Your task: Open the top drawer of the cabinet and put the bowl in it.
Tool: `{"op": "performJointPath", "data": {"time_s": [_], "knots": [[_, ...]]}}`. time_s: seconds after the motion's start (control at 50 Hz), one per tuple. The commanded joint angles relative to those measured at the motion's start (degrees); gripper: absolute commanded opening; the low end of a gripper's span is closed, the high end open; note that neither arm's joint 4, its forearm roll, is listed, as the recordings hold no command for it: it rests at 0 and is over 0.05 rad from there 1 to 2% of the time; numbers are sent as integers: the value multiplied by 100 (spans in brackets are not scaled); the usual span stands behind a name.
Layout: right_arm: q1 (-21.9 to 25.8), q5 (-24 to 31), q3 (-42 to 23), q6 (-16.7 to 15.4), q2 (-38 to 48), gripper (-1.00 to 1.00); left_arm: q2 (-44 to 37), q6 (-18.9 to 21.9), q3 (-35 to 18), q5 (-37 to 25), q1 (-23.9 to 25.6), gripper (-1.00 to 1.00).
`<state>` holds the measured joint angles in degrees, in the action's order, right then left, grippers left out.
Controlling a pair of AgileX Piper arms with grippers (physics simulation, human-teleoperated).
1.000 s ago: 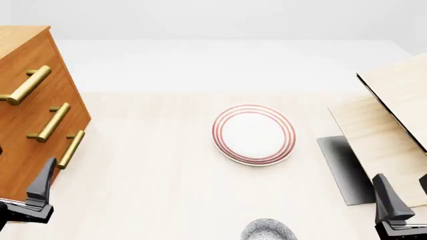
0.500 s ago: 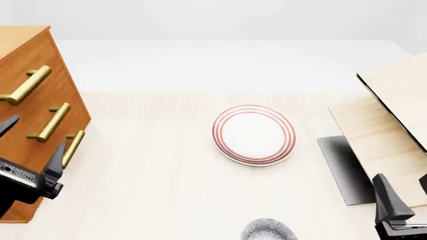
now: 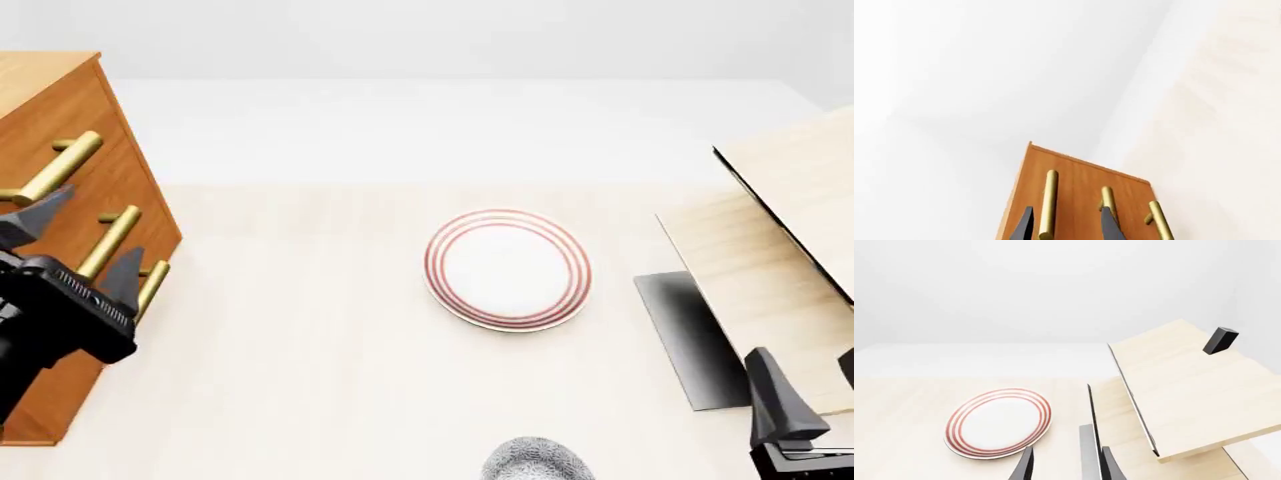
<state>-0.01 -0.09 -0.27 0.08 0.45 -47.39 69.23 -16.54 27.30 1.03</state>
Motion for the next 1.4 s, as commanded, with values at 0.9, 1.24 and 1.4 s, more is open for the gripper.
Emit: {"op": "performJointPath", "data": {"time_s": [0.9, 1.24, 1.4], "knots": [[0, 3, 0, 0, -4, 100, -1757, 1455, -165, 1712, -1133, 100], [-1, 3, 0, 1, -4, 100, -2180, 1472, -634, 1737, -1500, 100], [1, 3, 0, 0, -5, 100, -2422, 1488, -649, 1907, -1561, 100]]}}
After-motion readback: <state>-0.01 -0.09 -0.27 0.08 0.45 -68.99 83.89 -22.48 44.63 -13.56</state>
